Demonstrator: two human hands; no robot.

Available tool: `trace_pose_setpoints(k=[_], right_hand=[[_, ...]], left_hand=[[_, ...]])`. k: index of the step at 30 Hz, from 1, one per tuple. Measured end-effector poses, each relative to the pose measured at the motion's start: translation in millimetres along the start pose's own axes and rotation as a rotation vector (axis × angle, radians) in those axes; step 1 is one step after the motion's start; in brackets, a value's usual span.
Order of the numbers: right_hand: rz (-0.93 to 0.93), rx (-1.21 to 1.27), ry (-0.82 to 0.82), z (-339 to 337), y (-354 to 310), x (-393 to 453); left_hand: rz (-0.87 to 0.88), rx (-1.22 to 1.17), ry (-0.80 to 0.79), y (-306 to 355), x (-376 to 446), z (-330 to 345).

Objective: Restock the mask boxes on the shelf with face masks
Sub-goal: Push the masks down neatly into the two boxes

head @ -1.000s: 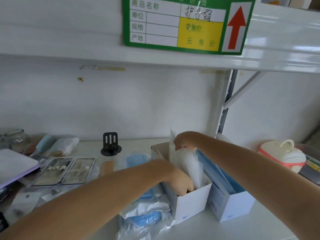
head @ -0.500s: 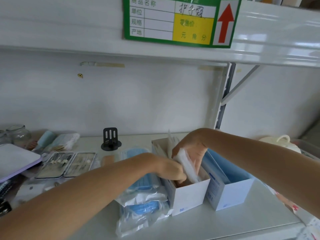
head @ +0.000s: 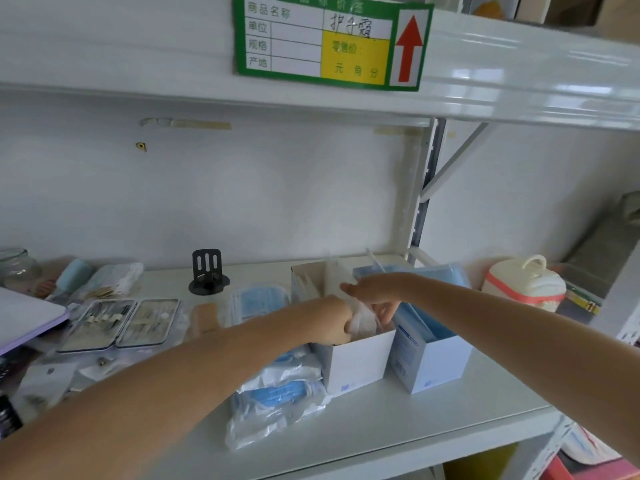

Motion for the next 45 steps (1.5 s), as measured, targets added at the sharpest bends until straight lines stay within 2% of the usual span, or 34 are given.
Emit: trace_pose_setpoints(k=[3,5,7,9,10,12,14,16,18,20,22,25,28,31,33,36,38,40,42,45], right_hand=[[-0.093,-0.05,0.108,-4.0,-13.5,-10.8],[-0.149,-0.151,0.089,-0.9,-13.5,-10.5],[-0.133,-0.252,0.042,6.9,0.4,-8.0],[-0.129,-0.254,0.076,12.6,8.0,-11.1],[-0.126,-0.269,0.09,14.1,7.5,-14.6],[-0.167,-0.302,0.174,9.4,-3.5,-22.0],[-0.287,-0.348,0.317,-10.5,-24.3,-32.0],[-0.326,-0.376,0.398,-39.2,-34.3,-41.5],[-0.308,-0.338,0.406,-63.4,-30.6,-45.8],[-0.223,-0.25,0.341,-73.3,-16.1,-47.9],[-0.154,-0.324,0.301,-68.7,2.3,-45.3],[-0.123,-0.459,0.295,-55.1,25.7,-36.2],[-0.096,-0.492,0.293,-48.3,48.8,-10.6],[-0.106,-0.514,0.311,-53.6,58.1,5.6],[-0.165,-0.415,0.355,-65.7,57.6,2.5],[-0.172,-0.384,0.308,-88.4,47.5,-1.9],[-0.113,-0.501,0.223,-102.2,44.2,9.2],[-0.076,-0.528,0.142,-105.4,44.9,21.1],[-0.062,-0.529,0.026,-103.7,47.8,30.3],[-0.006,-0.409,-0.127,-96.6,55.8,37.1]], left_hand=[[0.112,-0.068,-0.152,2.7,-8.4,-0.6],[0.124,-0.193,-0.162,-8.7,-10.7,-11.0],[0.013,-0.268,0.042,-30.8,-8.3,-29.7],[-0.153,-0.25,0.275,-51.8,-3.0,-40.7],[-0.186,-0.213,0.32,-55.2,0.1,-40.7],[-0.134,-0.12,0.277,-48.3,7.6,-33.4],[-0.036,-0.061,0.186,-33.8,16.5,-19.3],[-0.003,-0.058,0.071,-22.6,22.6,-2.6],[0.003,0.023,-0.016,-15.4,24.2,9.6],[0.01,0.129,-0.056,-13.5,25.4,14.5],[0.019,0.187,-0.063,-17.6,28.2,14.5],[0.005,0.222,0.001,-29.8,29.3,13.6],[-0.047,0.253,0.138,-40.7,30.6,4.7],[-0.106,0.131,0.298,-44.7,30.6,-11.7],[-0.073,0.084,0.404,-36.1,33.6,-26.3],[0.035,0.142,0.444,-4.9,43.8,-45.0],[0.13,0.254,0.375,26.0,54.1,-50.1],[0.197,0.339,0.211,54.6,62.7,-42.7],[0.176,0.247,0.007,74.3,74.1,-31.3],[0.097,0.141,-0.125,82.6,82.8,-24.5]])
Point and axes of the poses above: each hand's wrist, its own x-axis towards the middle knuckle, its own z-axis out of the palm, y = z × x, the point moved 6 cm from there along x, towards the middle knuckle, and after that the axes turned 14 degrees about x, right-handed, at the moved point
